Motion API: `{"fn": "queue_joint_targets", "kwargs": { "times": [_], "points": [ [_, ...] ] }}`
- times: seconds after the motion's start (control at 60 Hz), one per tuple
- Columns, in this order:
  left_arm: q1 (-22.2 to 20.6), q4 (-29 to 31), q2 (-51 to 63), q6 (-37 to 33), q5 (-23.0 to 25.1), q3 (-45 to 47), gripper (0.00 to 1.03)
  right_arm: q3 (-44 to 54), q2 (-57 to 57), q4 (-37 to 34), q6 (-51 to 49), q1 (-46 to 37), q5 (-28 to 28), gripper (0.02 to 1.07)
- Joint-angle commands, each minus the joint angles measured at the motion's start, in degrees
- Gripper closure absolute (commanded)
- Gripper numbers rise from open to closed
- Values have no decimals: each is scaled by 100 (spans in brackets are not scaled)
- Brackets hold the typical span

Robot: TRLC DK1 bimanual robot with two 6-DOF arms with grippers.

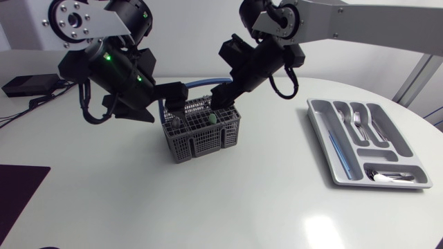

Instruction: Unload the cutlery basket into the drawer organizer.

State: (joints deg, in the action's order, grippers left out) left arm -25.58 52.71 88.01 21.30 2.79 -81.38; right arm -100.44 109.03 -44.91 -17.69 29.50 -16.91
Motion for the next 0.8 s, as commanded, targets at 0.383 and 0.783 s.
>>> {"fn": "queue_joint_targets", "kwargs": {
  "times": [0.383,0.783],
  "points": [
    [133,-235,-205,-267,90,448,6,-467,689,-194,231,285,548,30],
    [194,-340,-214,-381,90,633,6,-573,1050,-185,258,364,557,51]
  ]
}}
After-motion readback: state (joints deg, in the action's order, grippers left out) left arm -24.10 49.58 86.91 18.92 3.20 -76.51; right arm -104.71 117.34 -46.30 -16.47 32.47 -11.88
